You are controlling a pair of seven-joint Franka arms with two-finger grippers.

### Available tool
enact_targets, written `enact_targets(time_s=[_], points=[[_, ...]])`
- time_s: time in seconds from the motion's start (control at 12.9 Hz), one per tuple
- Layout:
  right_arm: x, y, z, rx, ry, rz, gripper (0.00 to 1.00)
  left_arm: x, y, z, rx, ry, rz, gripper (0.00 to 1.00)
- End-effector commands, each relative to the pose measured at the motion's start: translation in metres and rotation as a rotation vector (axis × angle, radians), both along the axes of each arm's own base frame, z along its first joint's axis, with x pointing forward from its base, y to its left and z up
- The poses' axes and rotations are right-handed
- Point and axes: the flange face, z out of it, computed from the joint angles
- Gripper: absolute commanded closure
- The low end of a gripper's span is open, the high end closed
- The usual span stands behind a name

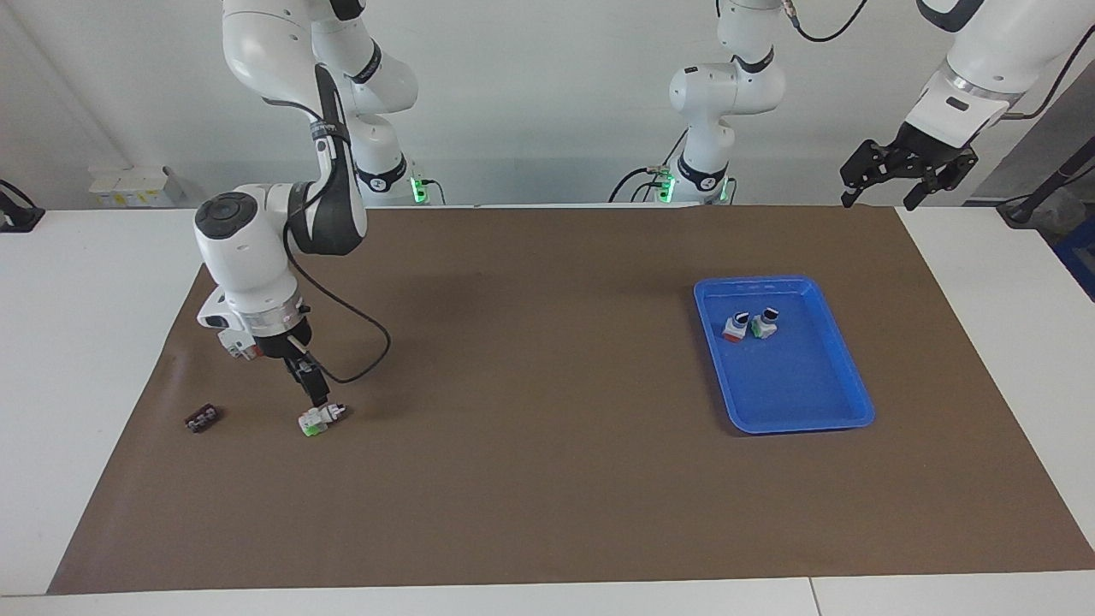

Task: Turn and place switch with both arms
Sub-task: 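Reach the right gripper down to the small white switch and grasp it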

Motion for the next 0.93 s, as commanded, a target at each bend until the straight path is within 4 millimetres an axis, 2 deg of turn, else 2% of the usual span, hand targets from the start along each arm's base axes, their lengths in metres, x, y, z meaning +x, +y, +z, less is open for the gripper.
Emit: enact_targets(time_s=[0.0, 0.31, 0.39, 0.47, 0.54, 0.62, 0.78, 0.85], points=[[0.018, -0.012, -0.043, 0.041, -0.002, -0.067, 0.01, -0.008, 0.002, 0.001, 0.018, -0.005, 0.011, 0.00], [0.026, -0.010, -0.063, 0.096, -0.018, -0.110, 0.01, -0.008, 0.002, 0.001, 0.018, -0.005, 0.011, 0.00], [0.027, -0.013, -0.079, 0.096, -0.019, -0.115, 0.01, -0.008, 0.001, 0.001, 0.017, -0.005, 0.011, 0.00], [0.027, -0.009, -0.086, 0.098, -0.016, -0.116, 0.01, -0.008, 0.002, 0.001, 0.018, -0.005, 0.011, 0.00], [0.026, -0.003, -0.088, 0.098, 0.005, -0.104, 0.17, -0.008, 0.001, 0.001, 0.017, -0.007, 0.011, 0.00], [0.024, -0.010, -0.088, 0.097, 0.019, -0.109, 0.99, -0.008, 0.002, 0.001, 0.018, -0.005, 0.011, 0.00], [0.025, -0.011, -0.084, 0.100, 0.057, -0.086, 1.00, -0.008, 0.002, 0.001, 0.018, -0.004, 0.011, 0.00], [0.030, -0.011, -0.074, 0.105, 0.086, -0.064, 1.00, -0.008, 0.001, 0.001, 0.017, -0.005, 0.011, 0.00]])
